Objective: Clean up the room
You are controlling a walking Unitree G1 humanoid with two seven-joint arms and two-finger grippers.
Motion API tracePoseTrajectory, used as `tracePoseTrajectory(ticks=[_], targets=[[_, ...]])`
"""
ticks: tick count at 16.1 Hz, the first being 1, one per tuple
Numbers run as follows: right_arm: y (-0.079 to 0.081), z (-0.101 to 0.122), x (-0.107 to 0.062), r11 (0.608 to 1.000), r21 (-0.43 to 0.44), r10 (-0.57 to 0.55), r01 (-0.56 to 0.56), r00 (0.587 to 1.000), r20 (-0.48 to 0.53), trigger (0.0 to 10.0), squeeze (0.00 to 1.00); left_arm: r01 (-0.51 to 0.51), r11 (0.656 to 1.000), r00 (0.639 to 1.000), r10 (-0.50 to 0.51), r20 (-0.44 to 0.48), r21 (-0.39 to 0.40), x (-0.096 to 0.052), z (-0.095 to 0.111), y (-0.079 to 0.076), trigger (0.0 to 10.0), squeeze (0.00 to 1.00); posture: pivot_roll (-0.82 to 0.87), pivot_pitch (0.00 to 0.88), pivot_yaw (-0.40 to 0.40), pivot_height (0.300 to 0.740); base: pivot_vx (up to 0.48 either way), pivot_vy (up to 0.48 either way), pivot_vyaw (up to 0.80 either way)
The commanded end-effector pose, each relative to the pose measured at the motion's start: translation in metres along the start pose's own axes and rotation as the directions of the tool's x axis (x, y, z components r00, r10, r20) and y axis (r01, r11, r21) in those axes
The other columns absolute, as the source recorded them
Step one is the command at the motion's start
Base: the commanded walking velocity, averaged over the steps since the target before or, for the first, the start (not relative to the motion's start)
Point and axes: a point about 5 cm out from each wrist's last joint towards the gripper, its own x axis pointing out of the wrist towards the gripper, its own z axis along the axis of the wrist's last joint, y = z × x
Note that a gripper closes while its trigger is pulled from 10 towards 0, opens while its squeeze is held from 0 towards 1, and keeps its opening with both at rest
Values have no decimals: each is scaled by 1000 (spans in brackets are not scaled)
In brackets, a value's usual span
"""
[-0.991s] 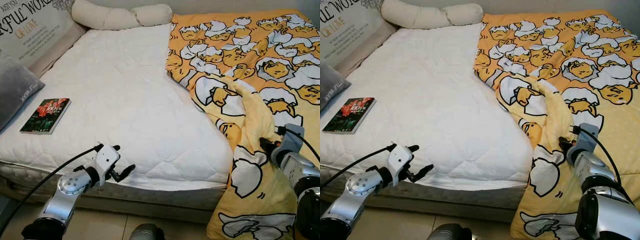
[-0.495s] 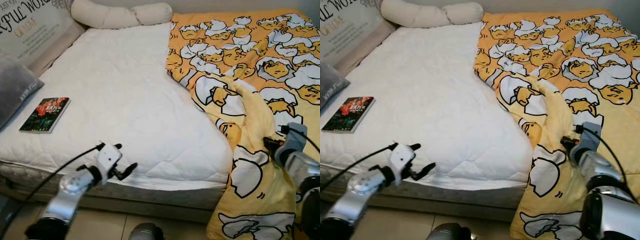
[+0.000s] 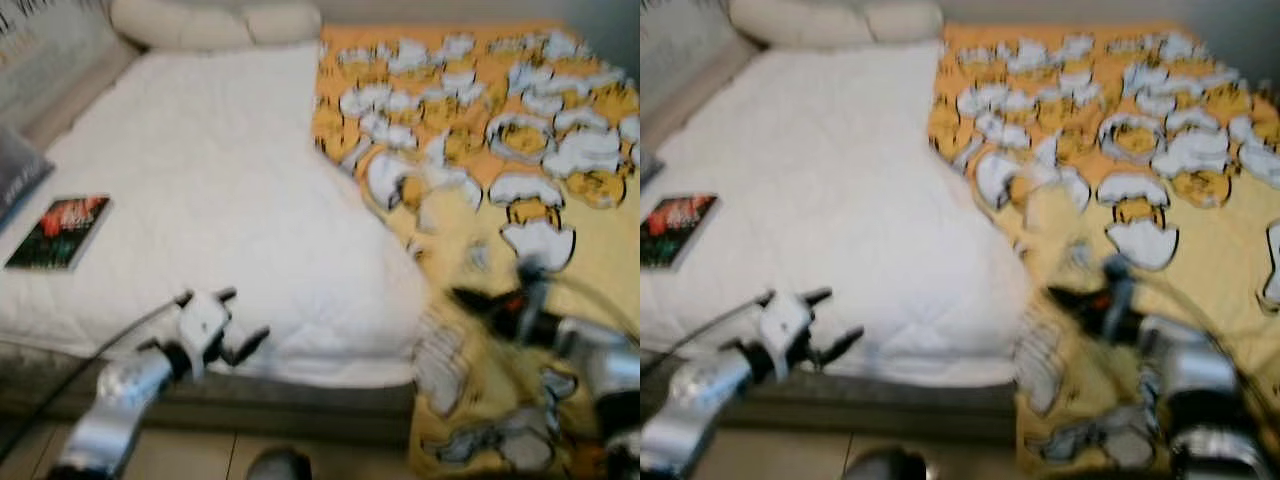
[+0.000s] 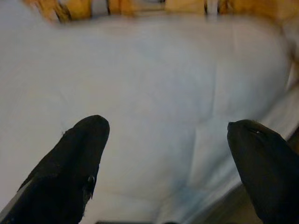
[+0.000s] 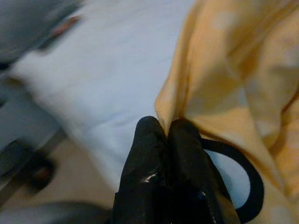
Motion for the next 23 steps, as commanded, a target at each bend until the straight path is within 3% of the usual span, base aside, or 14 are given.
tracePoseTrajectory(ticks=[1, 3, 4, 8, 11, 12, 13, 14, 15, 16, 17, 18, 21, 23], targets=[[29, 17, 22, 985, -63, 163, -162, 986, 24, 0, 0, 5, 1000, 999, -5, 39, 20, -1, 22, 3, 10000, 0, 89, 0, 89, 740, 0, 0, 0], [52, 20, 42, 965, -84, 250, -248, 968, 15, 0, 0, 12, 999, 999, -14, 34, 32, -2, 28, 4, 10000, 0, 98, 0, 92, 740, 0, 0, 0], [80, 22, 63, 938, -111, 330, -327, 944, 6, 0, 0, 21, 999, 1000, -21, 20, 39, -8, 32, 5, 10000, 0, 109, 0, 89, 740, 0, 0, 0], [137, 36, 94, 892, -87, 449, -443, 891, 68, 0, 0, 40, 999, 998, -38, -50, 35, -24, 34, 6, 10000, 0, 139, 0, 81, 740, 0, 0, 0], [158, 39, 100, 873, -72, 488, -483, 869, 86, 0, 0, 35, 999, 997, -33, -76, 33, -28, 34, 8, 10000, 0, 143, 0, 85, 740, 0, 0, 0], [155, 38, 99, 888, -75, 458, -453, 885, 79, 0, 0, 36, 999, 996, -33, -81, 29, -28, 35, 8, 10000, 0, 141, 0, 86, 740, 0, 0, 0], [147, 33, 98, 918, -96, 390, -384, 919, 50, 9255, 0, 37, 999, 996, -35, -84, 26, -28, 36, 7, 10000, 0, 139, 0, 86, 740, 0, 0, 0], [138, 28, 97, 940, -100, 330, -326, 943, 29, 10000, 0, 39, 999, 996, -37, -85, 25, -27, 36, 7, 10000, 0, 139, 0, 86, 740, 0, 0, 0], [114, 22, 92, 978, -140, 157, -152, 987, 28, 10000, 0, 43, 999, 996, -41, -84, 22, -25, 35, 5, 10000, 0, 123, 0, 91, 740, 0, 0, 0], [97, 18, 86, 990, -139, 26, -21, 999, 39, 10000, 157, 49, 999, 995, -48, -82, 15, -23, 34, 2, 10000, 0, 117, 0, 92, 740, 0, 0, 0], [91, 18, 83, 991, -129, -16, 22, 998, 52, 10000, 839, 52, 999, 995, -51, -82, 10, -22, 34, 0, 10000, 0, 117, 0, 92, 740, 0, 0, 0], [87, 18, 80, 993, -103, -46, 53, 997, 67, 10000, 1000, 55, 998, 995, -54, -81, 5, -21, 33, -2, 10000, 0, 110, 0, 92, 740, 0, 0, 0], [72, 1, 55, 983, -141, -112, 115, 993, 29, 10000, 1000, 57, 998, 995, -59, -74, -26, -15, 29, -10, 10000, 0, 88, 0, 93, 740, 0, 0, 0], [63, -13, 40, 963, -253, -118, 92, 989, -93, 10000, 1000, 64, 998, 995, -66, -74, -29, -13, 28, -11, 10000, 0, 81, 0, 93, 740, 0, 0, 0]])
